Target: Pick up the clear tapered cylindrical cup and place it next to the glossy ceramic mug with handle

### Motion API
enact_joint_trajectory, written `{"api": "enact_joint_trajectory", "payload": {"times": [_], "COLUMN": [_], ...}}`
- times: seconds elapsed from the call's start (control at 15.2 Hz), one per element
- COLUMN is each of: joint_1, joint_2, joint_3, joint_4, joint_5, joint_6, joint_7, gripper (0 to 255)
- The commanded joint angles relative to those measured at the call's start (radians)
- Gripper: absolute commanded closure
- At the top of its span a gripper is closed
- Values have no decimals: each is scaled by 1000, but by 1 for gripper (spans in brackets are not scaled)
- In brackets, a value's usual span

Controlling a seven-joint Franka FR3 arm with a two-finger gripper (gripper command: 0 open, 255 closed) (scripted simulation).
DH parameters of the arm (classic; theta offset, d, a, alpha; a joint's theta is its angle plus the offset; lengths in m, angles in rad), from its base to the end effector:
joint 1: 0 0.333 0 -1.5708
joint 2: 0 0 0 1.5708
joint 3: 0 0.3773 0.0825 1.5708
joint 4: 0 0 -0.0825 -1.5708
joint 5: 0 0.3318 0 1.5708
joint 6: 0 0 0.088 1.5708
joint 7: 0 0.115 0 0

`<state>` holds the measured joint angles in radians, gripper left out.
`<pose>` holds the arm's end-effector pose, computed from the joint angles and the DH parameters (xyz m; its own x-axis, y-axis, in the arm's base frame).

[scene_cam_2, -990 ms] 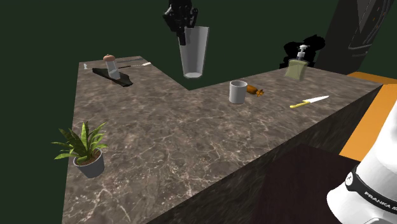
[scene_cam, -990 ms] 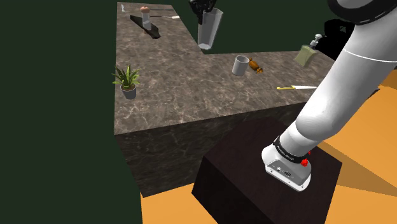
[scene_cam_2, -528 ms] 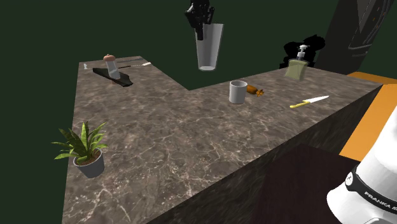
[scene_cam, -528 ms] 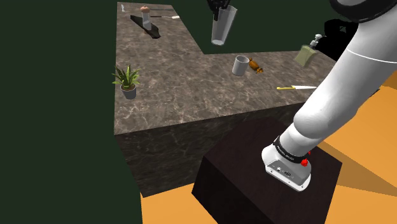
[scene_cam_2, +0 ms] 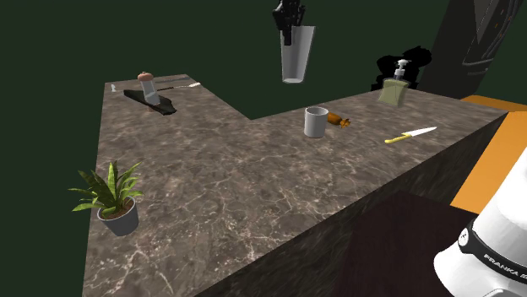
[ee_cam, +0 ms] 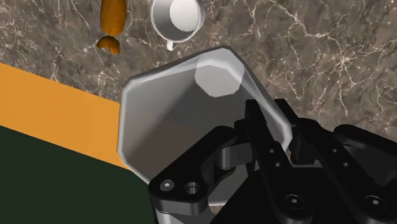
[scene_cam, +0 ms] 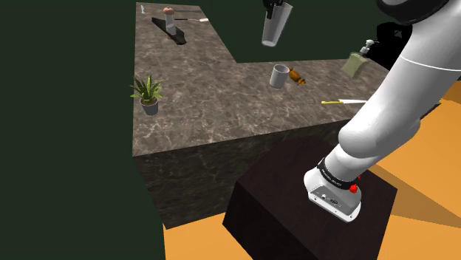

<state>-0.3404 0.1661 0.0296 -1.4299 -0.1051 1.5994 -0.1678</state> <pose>0.5346 -0.1860 0.6515 0.9900 -0.1408 -0.0134 -0.1388 -0.9853 0.0992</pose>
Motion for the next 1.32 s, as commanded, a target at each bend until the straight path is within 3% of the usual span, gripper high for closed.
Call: {"api": "enact_joint_trajectory", "payload": {"times": [0.0, 0.4, 0.73, 0.92, 1.06, 1.25], "joint_1": [-26, -107, -183, -235, -275, -266], "joint_2": [31, 123, 248, 366, 504, 410], "joint_3": [-18, -66, -98, -112, -117, -116], "joint_4": [47, 194, 396, 594, 835, 628], "joint_5": [3, 17, 37, 53, 66, 59], "joint_6": [-11, -54, -121, -195, -295, -183], "joint_7": [-46, -179, -286, -348, -387, -379], "gripper": [255, 255, 255, 255, 255, 255]}}
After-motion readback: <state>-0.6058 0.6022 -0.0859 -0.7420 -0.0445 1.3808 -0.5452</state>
